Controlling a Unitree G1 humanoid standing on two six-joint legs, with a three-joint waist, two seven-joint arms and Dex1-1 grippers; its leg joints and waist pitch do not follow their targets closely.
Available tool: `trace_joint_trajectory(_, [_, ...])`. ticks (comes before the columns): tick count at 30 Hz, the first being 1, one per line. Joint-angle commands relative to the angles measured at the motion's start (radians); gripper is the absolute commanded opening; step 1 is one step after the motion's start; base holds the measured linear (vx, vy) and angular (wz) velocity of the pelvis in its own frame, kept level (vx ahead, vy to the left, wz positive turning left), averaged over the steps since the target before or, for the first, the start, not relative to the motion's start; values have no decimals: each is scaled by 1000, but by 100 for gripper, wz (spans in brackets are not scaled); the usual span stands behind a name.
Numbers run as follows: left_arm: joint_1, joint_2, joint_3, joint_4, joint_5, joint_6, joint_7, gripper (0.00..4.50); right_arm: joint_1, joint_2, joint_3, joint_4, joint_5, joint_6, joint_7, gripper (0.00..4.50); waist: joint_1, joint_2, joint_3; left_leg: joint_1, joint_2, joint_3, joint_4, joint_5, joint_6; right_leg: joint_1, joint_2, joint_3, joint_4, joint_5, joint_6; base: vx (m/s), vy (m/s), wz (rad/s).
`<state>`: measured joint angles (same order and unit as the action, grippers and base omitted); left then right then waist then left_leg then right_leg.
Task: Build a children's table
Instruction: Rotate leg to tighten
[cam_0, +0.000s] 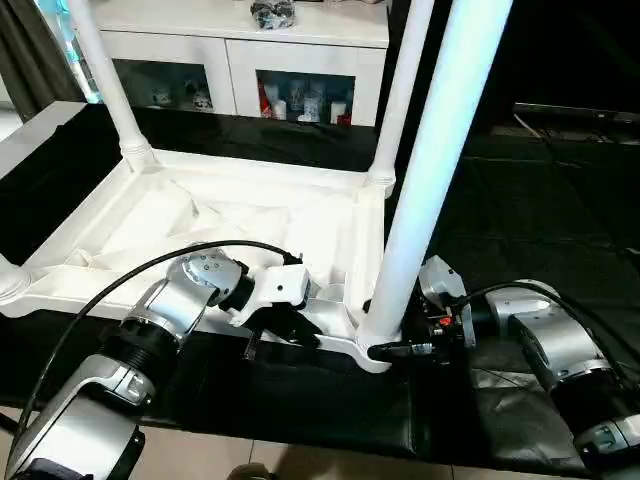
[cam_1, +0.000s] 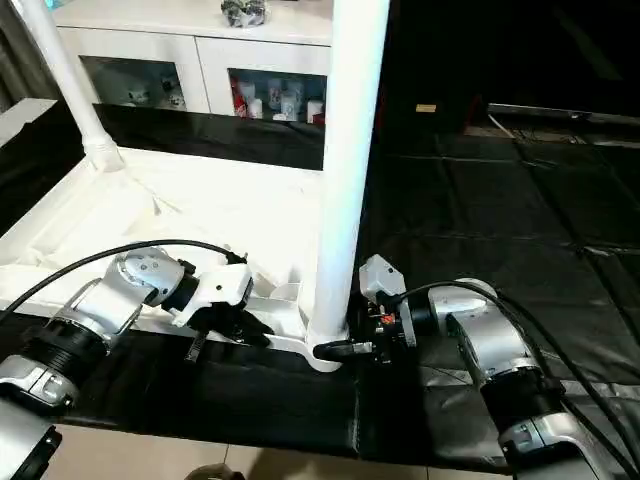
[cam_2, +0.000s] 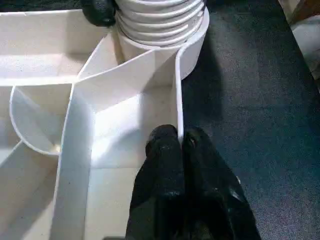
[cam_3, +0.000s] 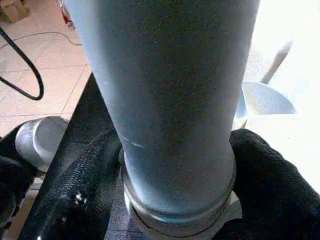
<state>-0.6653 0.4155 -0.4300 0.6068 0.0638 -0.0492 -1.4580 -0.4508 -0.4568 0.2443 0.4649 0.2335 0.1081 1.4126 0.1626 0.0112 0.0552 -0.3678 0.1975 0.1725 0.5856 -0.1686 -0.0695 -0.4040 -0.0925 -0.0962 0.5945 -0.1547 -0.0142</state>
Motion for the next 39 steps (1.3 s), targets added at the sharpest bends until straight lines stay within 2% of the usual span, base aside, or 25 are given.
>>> trace_joint_trajectory(1, [-6, -9, -40, -5, 11, -16, -49, 0, -19, -8, -3, 3, 2, 6, 2, 305, -7, -7, -72, 14, 40, -6, -69, -264, 36, 49, -65, 49, -70, -329, -194, 0, 0, 0])
trace_joint_trajectory(5, [-8, -17, -31, 2, 9, 5, -30, 0, -2, -7, -9, -18, 17, 28, 1, 289, -7, -7, -74, 13, 39, -5, -68, -251, 39, 50, -63, 49, -67, -300, -203, 0, 0, 0])
trace_joint_trajectory(8, [-11, -44, -4, 11, -4, 59, 24, 0, 35, 8, -31, -57, 42, 70, -40, 285, -5, -4, -73, 14, 40, -5, -69, -253, 36, 50, -64, 50, -67, -299, -205, 0, 0, 0])
trace_joint_trajectory(10, [-11, -53, 6, 13, -10, 76, 42, 0, 49, 14, -38, -72, 52, 83, -52, 281, -3, -5, -72, 16, 39, -5, -69, -267, 34, 49, -64, 50, -71, -322, -199, 0, 0, 0])
trace_joint_trajectory(11, [-16, -80, 31, 16, -24, 118, 91, 0, 71, 37, -60, -87, 56, 105, -117, 281, -3, -3, -71, 16, 38, -6, -70, -280, 30, 49, -65, 49, -75, -351, -190, 0, 0, 0])
trace_joint_trajectory(12, [-19, -92, 42, 18, -28, 137, 115, 0, 78, 50, -71, -90, 57, 108, -146, 281, -3, -3, -67, 22, 40, -6, -71, -299, 24, 43, -65, 49, -80, -382, -184, 0, 0, 0])
trace_joint_trajectory(13, [-23, -105, 53, 22, -34, 155, 140, 0, 83, 62, -80, -91, 56, 116, -177, 281, -8, -6, -66, 19, 37, -8, -72, -315, 15, 47, -67, 48, -83, -416, -174, 0, 0, 0])
trace_joint_trajectory(14, [-33, -127, 72, 35, -35, 179, 194, 0, 78, 89, -93, -70, 25, 106, -268, 281, -10, -6, -66, 16, 36, -11, -74, -316, 9, 49, -68, 46, -83, -431, -167, 0, 0, 0])
trace_joint_trajectory(15, [-47, -152, 93, 53, -34, 203, 259, 0, 70, 124, -110, -41, -9, 83, -374, 281, -17, -5, -65, 18, 32, -11, -73, -329, 0, 44, -68, 44, -90, -468, -151, 0, 0, 0])
trace_joint_trajectory(17, [-60, -180, 115, 63, -39, 240, 320, 0, 48, 166, -129, -7, -23, 97, -475, 281, -33, -10, -63, 15, 27, -15, -74, -342, -8, 49, -70, 37, -97, -531, -121, 0, 0, 0])
trace_joint_trajectory(18, [-64, -187, 120, 66, -38, 245, 339, 0, 41, 178, -136, 3, -25, 104, -505, 280, -44, -9, -62, 10, 24, -18, -75, -344, -8, 50, -68, 33, -102, -556, -106, 0, 0, 0])
trace_joint_trajectory(19, [-77, -214, 139, 77, -37, 271, 405, 0, 17, 221, -160, 39, -29, 126, -607, 279, -54, -6, -62, 11, 23, -18, -72, -345, -7, 48, -68, 31, -105, -568, -96, 0, 0, 0])
trace_joint_trajectory(20, [-84, -230, 149, 81, -38, 291, 435, 0, 5, 248, -173, 51, -28, 135, -658, 278, -59, -7, -62, 13, 23, -19, -73, -347, -8, 45, -68, 30, -106, -567, -101, 0, 0, 0])
trace_joint_trajectory(21, [-92, -248, 160, 86, -38, 307, 469, 0, -9, 278, -184, 66, -29, 141, -713, 278, -66, -9, -65, 11, 20, -20, -70, -344, -6, 48, -68, 27, -107, -560, -101, 0, 0, 0])
trace_joint_trajectory(24, [-118, -300, 196, 103, -34, 361, 587, 0, -47, 357, -212, 108, -40, 171, -873, 278, -79, -6, -66, 8, 21, -18, -72, -331, 0, 47, -63, 30, -103, -514, -115, 0, 0, 0])
trace_joint_trajectory(25, [-132, -325, 218, 114, -32, 381, 656, 0, -63, 385, -220, 125, -48, 179, -932, 278, -81, -4, -66, 12, 20, -15, -70, -326, 5, 43, -62, 32, -105, -496, -122, 0, 0, 0])
trace_joint_trajectory(27, [-144, -349, 239, 123, -34, 393, 718, 0, -80, 406, -227, 152, -54, 182, -980, 278, -78, -4, -70, 13, 21, -14, -69, -302, 9, 44, -61, 36, -97, -437, -145, 0, 0, 0])
trace_joint_trajectory(29, [-152, -365, 241, 126, -22, 400, 761, 0, -96, 428, -248, 184, -61, 159, -1026, 278, -77, -5, -72, 6, 24, -13, -71, -274, 15, 49, -60, 40, -87, -363, -163, 0, 0, 0])
trace_joint_trajectory(30, [-153, -365, 240, 126, -21, 400, 761, 0, -97, 430, -250, 186, -61, 155, -1028, 313, -74, -4, -74, 8, 24, -11, -69, -262, 20, 49, -60, 41, -84, -326, -172, 0, 0, 0])
trace_joint_trajectory(32, [-154, -363, 231, 127, -8, 396, 764, 0, -105, 438, -265, 198, -67, 132, -1048, 313, -68, -3, -78, 7, 23, -7, -66, -215, 37, 53, -60, 44, -74, -235, -199, 0, 0, 0])
trace_joint_trajectory(33, [-153, -360, 226, 126, -4, 393, 762, 0, -107, 438, -267, 201, -70, 126, -1053, 334, -68, -3, -78, 4, 23, -7, -65, -196, 44, 56, -59, 44, -69, -200, -210, 0, 0, 0])
trace_joint_trajectory(36, [-144, -342, 211, 118, 8, 383, 736, 0, -103, 423, -277, 198, -78, 102, -1058, 355, -66, -3, -78, 2, 22, -6, -65, -177, 55, 59, -58, 44, -66, -174, -220, 0, 0, 0])
trace_joint_trajectory(37, [-144, -341, 210, 118, 9, 382, 734, 0, -103, 422, -277, 197, -78, 101, -1058, 355, -67, -3, -76, 3, 23, -6, -66, -192, 54, 59, -59, 43, -69, -198, -216, 0, 0, 0])
trace_joint_trajectory(38, [-140, -334, 203, 117, 14, 374, 727, 0, -99, 418, -279, 191, -78, 94, -1056, 380, -67, 2, -75, 5, 23, -7, -67, -201, 51, 58, -60, 43, -71, -211, -214, 0, 0, 0])
trace_joint_trajectory(39, [-133, -318, 194, 118, 17, 339, 704, 0, -87, 401, -287, 171, -66, 88, -1031, 391, -69, -1, -74, 6, 24, -6, -69, -218, 46, 58, -59, 43, -74, -238, -206, 0, 0, 0])
